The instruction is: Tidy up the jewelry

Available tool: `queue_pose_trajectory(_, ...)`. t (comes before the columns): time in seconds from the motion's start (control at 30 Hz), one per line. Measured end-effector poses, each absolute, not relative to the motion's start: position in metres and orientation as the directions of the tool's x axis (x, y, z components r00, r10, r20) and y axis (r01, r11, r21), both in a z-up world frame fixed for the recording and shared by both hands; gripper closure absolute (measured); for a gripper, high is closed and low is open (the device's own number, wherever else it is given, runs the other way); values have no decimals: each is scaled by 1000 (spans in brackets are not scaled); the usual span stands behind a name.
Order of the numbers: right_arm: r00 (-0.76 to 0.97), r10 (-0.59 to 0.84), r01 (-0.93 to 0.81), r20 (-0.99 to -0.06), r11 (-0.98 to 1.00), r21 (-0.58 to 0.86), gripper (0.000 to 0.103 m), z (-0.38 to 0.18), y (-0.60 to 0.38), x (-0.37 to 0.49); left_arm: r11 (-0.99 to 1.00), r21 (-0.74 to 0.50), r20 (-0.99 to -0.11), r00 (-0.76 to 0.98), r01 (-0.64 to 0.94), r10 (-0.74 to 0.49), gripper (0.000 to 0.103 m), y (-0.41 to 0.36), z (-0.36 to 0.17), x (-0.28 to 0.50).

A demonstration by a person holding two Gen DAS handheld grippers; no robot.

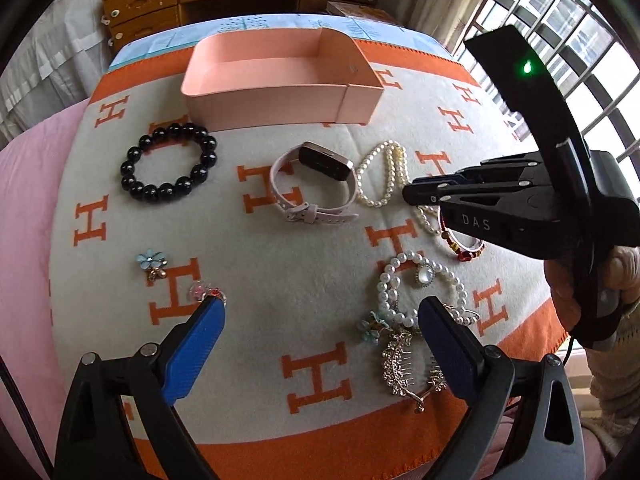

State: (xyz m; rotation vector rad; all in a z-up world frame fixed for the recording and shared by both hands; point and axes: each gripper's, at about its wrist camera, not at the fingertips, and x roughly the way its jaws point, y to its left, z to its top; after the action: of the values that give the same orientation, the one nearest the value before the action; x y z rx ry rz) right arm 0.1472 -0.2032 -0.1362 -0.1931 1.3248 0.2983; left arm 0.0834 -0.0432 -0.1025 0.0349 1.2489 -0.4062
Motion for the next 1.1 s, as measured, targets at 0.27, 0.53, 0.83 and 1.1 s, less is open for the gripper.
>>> queue_pose_trajectory(0.27,324,270,-246,-907,950,195,97,-80,-241,129,835,-167,-935,184,524,-302,32,-98,-103,67)
queue_pose_trajectory(0.53,463,326,-197,-824,944,263,97,-28,-268,113,746,-87,-940,194,660,-281,43,-157,-100,42)
queue_pose_trajectory(0.83,507,332,-133,-795,942,308,97,-29,-308,101,777,-89,-963,146,623,-227,57,-185,-121,50)
queue_pose_trajectory(1.1,485,355,-102,-799,931,351,97,-50,-336,89,798,-39,-986,105,602,-127,84,-212,-138,61)
